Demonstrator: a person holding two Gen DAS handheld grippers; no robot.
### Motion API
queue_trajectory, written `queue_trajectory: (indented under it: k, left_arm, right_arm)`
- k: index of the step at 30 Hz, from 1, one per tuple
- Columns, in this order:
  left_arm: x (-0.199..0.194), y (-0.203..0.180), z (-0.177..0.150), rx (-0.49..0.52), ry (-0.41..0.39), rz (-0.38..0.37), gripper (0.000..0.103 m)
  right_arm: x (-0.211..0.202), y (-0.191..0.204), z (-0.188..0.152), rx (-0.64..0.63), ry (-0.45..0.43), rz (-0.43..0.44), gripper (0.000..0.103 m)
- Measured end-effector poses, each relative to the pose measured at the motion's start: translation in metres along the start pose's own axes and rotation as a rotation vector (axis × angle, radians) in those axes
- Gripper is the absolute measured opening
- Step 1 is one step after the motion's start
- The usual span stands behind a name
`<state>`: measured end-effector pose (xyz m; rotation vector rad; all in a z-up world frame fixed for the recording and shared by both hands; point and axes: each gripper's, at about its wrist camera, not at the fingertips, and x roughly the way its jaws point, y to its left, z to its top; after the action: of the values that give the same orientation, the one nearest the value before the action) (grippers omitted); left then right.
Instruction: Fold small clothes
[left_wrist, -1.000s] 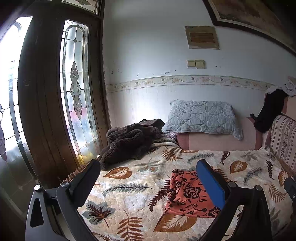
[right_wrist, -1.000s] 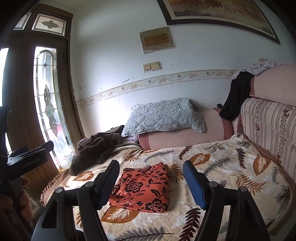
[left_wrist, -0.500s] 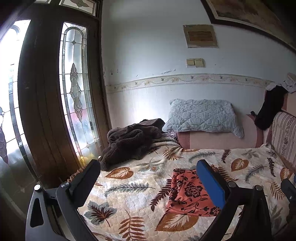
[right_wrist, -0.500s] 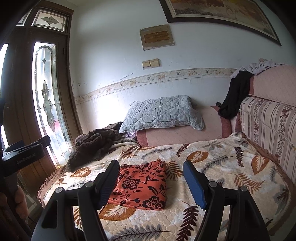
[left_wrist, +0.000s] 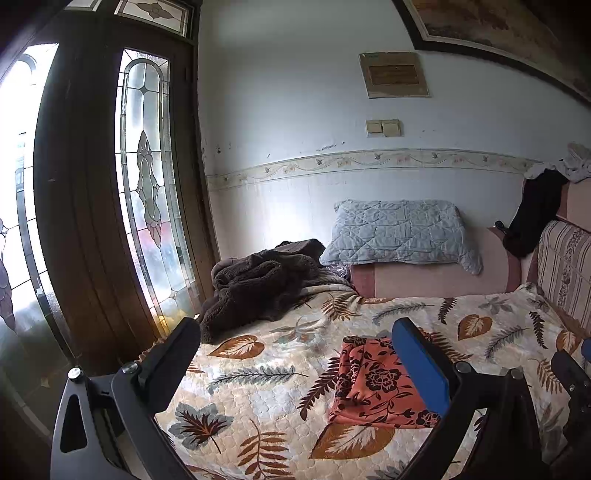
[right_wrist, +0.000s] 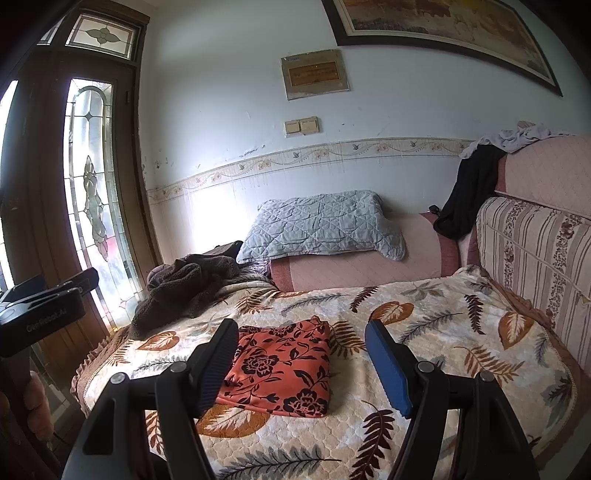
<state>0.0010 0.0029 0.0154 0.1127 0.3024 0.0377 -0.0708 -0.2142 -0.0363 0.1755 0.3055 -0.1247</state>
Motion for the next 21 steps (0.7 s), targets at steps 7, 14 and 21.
queue_trajectory:
  k: [7,14,21]
  left_arm:
    - [-0.01,0.002,0.003,0.002,-0.01,-0.01,0.103]
    - [-0.02,0.008,0.005,-0.008,-0.024,-0.001,0.103]
    - [-0.03,0.015,0.009,-0.023,-0.034,0.003,0.103]
  right_arm:
    - [-0.008,0.008,0.005,-0.018,-0.009,-0.003,0.074]
    - [-0.019,0.013,0.011,-0.024,-0.022,-0.024,0.074]
    - [-0.03,0.016,0.016,-0.014,-0.021,-0.04,0.074]
